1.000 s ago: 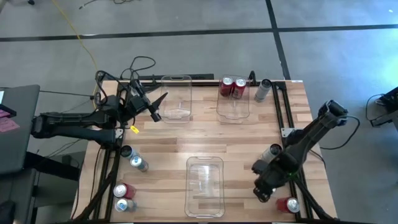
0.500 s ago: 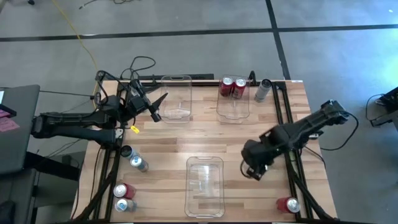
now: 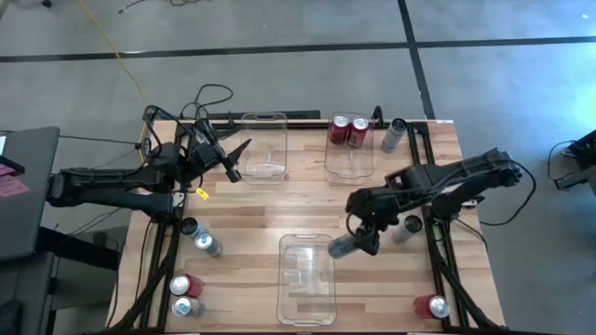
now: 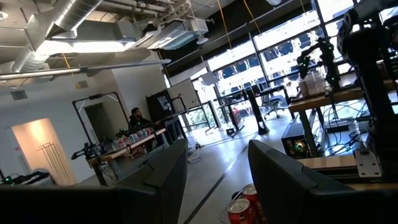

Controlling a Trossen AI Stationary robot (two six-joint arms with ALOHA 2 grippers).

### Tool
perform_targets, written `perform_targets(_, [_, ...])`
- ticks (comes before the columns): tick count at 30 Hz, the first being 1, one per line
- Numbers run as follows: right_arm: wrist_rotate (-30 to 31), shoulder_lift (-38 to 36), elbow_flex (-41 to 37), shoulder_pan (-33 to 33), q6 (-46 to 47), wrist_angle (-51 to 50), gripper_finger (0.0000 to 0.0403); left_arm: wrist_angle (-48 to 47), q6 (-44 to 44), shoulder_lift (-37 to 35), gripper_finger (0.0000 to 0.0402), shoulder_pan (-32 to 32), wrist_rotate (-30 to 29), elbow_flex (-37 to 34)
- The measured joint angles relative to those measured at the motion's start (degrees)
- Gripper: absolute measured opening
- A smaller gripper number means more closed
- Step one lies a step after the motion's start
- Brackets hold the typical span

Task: Sort soda cans
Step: Put the bottom right blue soda can into the bottom transparent bin

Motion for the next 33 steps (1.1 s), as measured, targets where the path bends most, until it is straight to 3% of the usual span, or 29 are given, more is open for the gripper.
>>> perform_targets(12, [0.2,8.2,3.6,-4.3,-12.5,1.5,0.0232,0.1,0.0,0.0,0.0164,0.0,0.0,0.0])
perform_targets(33, [0.2,38.2,36.5,-0.8,-30.0,-22.0,0.0232,-0.3,0.0,0.0,0.0164,0.0,0.0,0.0])
